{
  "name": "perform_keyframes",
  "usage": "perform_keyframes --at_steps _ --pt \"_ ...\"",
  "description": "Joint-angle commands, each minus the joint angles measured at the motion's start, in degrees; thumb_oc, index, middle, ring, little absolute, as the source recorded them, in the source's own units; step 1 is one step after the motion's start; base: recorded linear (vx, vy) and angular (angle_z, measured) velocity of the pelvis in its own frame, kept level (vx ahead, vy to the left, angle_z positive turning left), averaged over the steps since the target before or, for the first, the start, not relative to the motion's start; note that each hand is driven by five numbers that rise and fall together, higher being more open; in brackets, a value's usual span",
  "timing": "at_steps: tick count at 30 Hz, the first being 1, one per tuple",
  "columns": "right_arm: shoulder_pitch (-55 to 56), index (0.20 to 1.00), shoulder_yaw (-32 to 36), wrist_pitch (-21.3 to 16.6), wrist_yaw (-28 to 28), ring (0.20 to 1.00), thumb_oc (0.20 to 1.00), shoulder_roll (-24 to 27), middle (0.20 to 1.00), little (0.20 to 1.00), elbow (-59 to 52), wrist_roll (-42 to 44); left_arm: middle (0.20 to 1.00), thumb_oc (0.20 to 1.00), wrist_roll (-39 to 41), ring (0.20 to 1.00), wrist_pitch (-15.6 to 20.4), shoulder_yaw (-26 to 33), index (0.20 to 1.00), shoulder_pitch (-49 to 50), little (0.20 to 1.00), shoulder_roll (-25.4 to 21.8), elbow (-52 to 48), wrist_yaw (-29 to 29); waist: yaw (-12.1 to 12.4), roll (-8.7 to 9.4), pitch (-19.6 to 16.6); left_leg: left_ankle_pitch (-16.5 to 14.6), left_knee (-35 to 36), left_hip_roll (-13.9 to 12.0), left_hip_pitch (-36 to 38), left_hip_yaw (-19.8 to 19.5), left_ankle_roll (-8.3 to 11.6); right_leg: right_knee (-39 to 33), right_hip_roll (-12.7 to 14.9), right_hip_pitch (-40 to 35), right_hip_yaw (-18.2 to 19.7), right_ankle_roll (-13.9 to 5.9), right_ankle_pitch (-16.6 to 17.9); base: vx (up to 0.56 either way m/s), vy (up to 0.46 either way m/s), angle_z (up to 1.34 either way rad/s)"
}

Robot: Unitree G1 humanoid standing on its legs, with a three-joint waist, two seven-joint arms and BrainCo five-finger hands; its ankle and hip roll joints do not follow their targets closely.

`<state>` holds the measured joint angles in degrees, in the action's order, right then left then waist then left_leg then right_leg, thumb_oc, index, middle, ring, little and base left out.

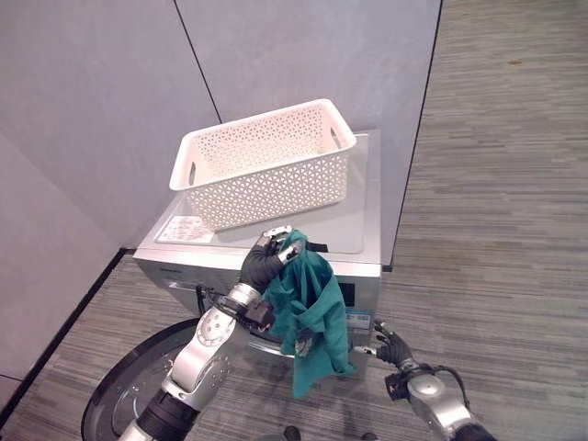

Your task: Grab the laundry basket,head to the washer,open it,put in the laundry and shut it.

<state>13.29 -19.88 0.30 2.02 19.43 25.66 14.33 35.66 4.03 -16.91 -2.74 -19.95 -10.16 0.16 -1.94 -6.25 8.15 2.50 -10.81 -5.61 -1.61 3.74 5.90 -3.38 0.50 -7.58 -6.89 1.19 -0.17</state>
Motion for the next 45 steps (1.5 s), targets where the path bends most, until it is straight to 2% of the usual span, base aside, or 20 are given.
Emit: perform_keyframes --at_steps 1,3,7,10,11,12,13,14,16,17,25,30,39,45 --pt "0.22 1.000 4.38 1.93 -1.03 1.000 1.000 -2.37 1.000 1.000 2.44 -1.98 0.200 0.200 -1.10 0.200 2.58 0.59 0.200 -5.10 0.200 -1.04 -0.89 0.27 -0.86 3.90 -0.49 5.29 3.85 0.25 -9.29 2.08 0.42 2.81 3.64 0.58 -2.96 -3.74 -7.26 -0.10 0.011 -0.40" --pt "1.94 1.000 5.83 2.25 -2.11 1.000 1.000 -1.82 1.000 1.000 2.29 -3.31 0.200 0.200 -1.39 0.200 3.07 2.28 0.200 -4.85 0.200 -0.97 -0.98 0.18 -1.55 4.79 -0.63 3.15 2.78 -1.60 -7.77 1.49 0.49 1.79 4.79 2.61 -1.28 -4.46 -5.36 -0.12 0.034 -0.45" --pt "2.40 1.000 5.15 1.93 -5.08 1.000 1.000 -0.45 1.000 1.000 -0.83 -4.29 0.200 0.200 -1.64 0.200 4.41 4.58 0.200 -5.03 0.200 -1.27 -0.81 0.24 -2.23 5.00 -0.59 2.49 0.35 -4.99 -2.93 -1.93 0.84 1.03 5.57 7.27 1.56 -5.74 -2.81 -0.12 0.068 -0.65" --pt "1.49 1.000 4.33 1.83 -5.95 1.000 1.000 -0.07 1.000 1.000 -1.77 -5.04 0.200 0.200 -1.76 0.200 4.76 5.20 0.200 -4.54 0.200 -1.45 -0.82 0.17 -2.58 4.02 -1.18 1.93 2.07 -6.04 1.04 -3.17 1.22 0.08 5.29 8.38 2.18 -6.77 -2.21 -0.02 0.098 -0.50" --pt "-0.14 1.000 3.63 1.54 -5.60 1.000 1.000 -0.09 1.000 1.000 -1.65 -5.42 0.200 0.200 -1.24 0.200 5.18 5.35 0.200 -4.04 0.200 -1.19 -1.07 0.28 -3.05 2.90 -1.63 2.13 4.00 -6.76 1.99 -2.72 1.80 -0.73 5.67 8.79 1.98 -7.40 -1.70 -0.01 0.088 -0.02" --pt "-0.19 1.000 3.60 1.51 -5.59 1.000 1.000 -0.08 1.000 1.000 -1.59 -5.41 0.200 0.200 -1.23 0.200 5.18 5.38 0.200 -4.03 0.200 -1.18 -1.07 0.27 -3.06 2.86 -1.62 2.20 4.16 -6.81 2.08 -2.70 1.82 -0.76 5.62 8.77 1.98 -7.38 -1.69 -0.01 0.193 0.12" --pt "-3.75 1.000 2.49 0.92 -4.71 1.000 1.000 0.06 1.000 1.000 -0.70 -5.63 0.200 0.200 -1.14 0.200 5.30 5.02 0.200 -3.79 0.200 -0.76 -1.09 0.31 -3.34 1.22 -1.81 1.94 6.98 -6.96 3.26 -0.77 2.35 -1.05 5.83 9.13 1.30 -7.47 -1.58 0.00 0.145 0.32" --pt "-5.13 1.000 1.99 0.78 -4.40 1.000 1.000 0.12 1.000 1.000 -0.63 -5.73 0.200 0.200 -1.04 0.200 5.35 4.78 0.200 -3.48 0.200 -0.61 -1.18 0.16 -3.35 0.42 -2.00 1.63 8.18 -6.85 3.67 -0.32 2.62 -1.27 5.84 9.24 1.22 -7.52 -1.56 0.00 0.189 0.45" --pt "-6.52 1.000 1.19 0.60 -4.17 1.000 1.000 0.09 1.000 1.000 -0.41 -5.98 0.200 0.200 -1.10 0.200 5.34 4.72 0.200 -3.03 0.200 -0.56 -1.27 0.08 -3.16 -0.33 -2.11 1.13 9.24 -6.67 4.19 -0.04 2.78 -1.43 5.78 9.21 1.49 -7.48 -1.55 0.00 0.107 0.44" --pt "-9.78 1.000 -0.42 0.25 -3.46 1.000 1.000 0.07 1.000 1.000 0.17 -6.66 0.200 0.200 -1.08 0.200 5.40 4.36 0.200 -2.53 0.200 -0.76 -1.34 -0.02 -2.65 -1.47 -1.88 -0.16 9.71 -5.74 4.23 -0.32 2.75 -1.61 6.33 9.34 1.49 -7.69 -1.18 -0.03 0.133 0.26" --pt "-20.13 1.000 -3.31 -1.20 0.18 1.000 1.000 0.78 1.000 1.000 4.13 -10.00 0.200 0.200 0.21 0.200 5.99 3.34 0.200 -1.11 0.200 -1.06 -2.38 -0.61 -1.43 -4.85 -0.47 -5.51 9.95 -1.14 3.95 -1.17 1.36 -1.43 9.67 11.07 2.21 -9.08 0.83 -0.04 0.143 -0.01" --pt "-24.19 1.000 -3.35 -0.85 1.36 1.000 1.000 1.72 1.000 1.000 7.62 -12.16 0.200 0.200 1.08 0.200 6.23 2.94 0.200 -1.30 0.200 -1.31 -3.35 -1.30 -0.41 -6.52 -0.31 -6.56 10.03 1.58 1.81 -1.45 0.59 -1.46 12.58 13.99 2.30 -10.21 2.72 -0.07 0.129 0.05" --pt "-28.74 1.000 -5.57 -1.10 1.84 1.000 1.000 -0.33 1.000 1.000 11.58 -12.14 0.200 0.200 2.32 0.200 7.01 0.93 0.200 -4.01 0.200 -0.67 -3.43 -1.36 1.43 -7.44 -0.18 -6.14 9.61 4.44 -3.26 -2.19 -0.27 -1.27 15.94 18.74 2.37 -11.17 4.97 -0.05 0.074 0.07" --pt "-33.80 1.000 -6.66 -1.42 3.28 1.000 1.000 -2.93 1.000 1.000 15.16 -10.34 0.200 0.200 3.45 0.200 7.21 -0.46 0.200 -5.41 0.200 -0.08 -3.77 -1.25 2.80 -6.96 -0.37 -6.45 7.55 5.78 -7.19 -2.26 -0.76 -1.26 17.20 21.39 2.86 -11.43 5.96 -0.02 0.016 0.08"
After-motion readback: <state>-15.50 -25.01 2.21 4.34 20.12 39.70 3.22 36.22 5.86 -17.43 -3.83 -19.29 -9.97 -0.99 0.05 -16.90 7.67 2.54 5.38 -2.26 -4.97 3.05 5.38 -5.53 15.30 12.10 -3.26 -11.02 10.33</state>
